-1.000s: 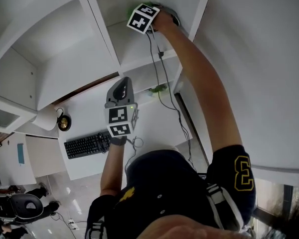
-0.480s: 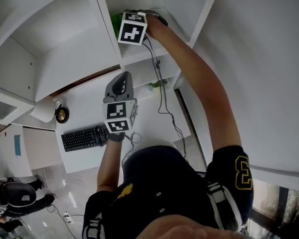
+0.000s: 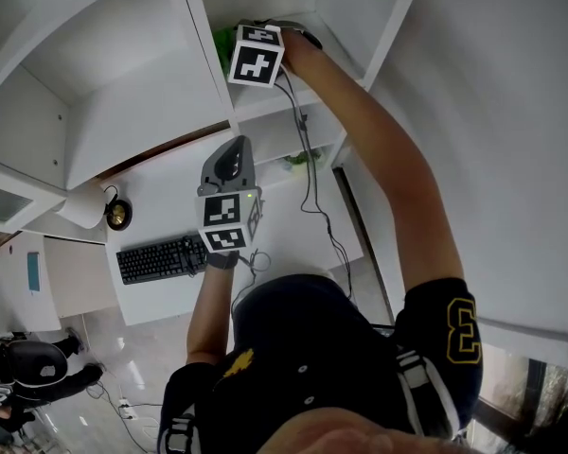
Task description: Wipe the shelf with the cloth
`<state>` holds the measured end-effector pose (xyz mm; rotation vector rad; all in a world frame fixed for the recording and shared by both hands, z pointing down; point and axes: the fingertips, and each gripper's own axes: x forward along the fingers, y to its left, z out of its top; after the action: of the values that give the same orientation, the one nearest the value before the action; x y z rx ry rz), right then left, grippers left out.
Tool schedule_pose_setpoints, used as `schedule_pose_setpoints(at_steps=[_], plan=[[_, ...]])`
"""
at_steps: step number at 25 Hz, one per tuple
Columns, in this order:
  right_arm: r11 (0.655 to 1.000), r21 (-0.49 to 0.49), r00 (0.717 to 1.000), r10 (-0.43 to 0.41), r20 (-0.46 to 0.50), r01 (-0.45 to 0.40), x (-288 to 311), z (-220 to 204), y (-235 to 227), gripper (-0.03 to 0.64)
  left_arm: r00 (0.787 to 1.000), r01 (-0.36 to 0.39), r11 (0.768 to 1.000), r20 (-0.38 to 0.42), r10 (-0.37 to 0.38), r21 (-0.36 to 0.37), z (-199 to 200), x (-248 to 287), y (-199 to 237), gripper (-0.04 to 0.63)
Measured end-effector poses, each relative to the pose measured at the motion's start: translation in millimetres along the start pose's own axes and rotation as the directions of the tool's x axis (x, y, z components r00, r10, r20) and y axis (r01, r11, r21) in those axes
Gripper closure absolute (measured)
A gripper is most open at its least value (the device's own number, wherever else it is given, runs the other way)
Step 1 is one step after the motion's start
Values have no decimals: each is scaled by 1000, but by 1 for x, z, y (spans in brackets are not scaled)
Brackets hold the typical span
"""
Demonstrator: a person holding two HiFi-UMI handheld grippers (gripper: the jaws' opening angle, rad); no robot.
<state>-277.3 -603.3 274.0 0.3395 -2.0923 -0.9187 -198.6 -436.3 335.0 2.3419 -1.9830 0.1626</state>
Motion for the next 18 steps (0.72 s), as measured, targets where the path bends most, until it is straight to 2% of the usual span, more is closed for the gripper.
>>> schedule_pose_setpoints(at_steps=[6, 18], plan=[[1000, 31, 1000, -6, 16, 5, -1, -2, -1, 560, 1000, -17, 1000, -12, 17, 4, -4, -2, 4, 577], [996, 82, 999, -22, -49, 26, -2, -20, -9, 560, 999, -36, 999, -15, 36, 2, -6, -3, 7, 577]])
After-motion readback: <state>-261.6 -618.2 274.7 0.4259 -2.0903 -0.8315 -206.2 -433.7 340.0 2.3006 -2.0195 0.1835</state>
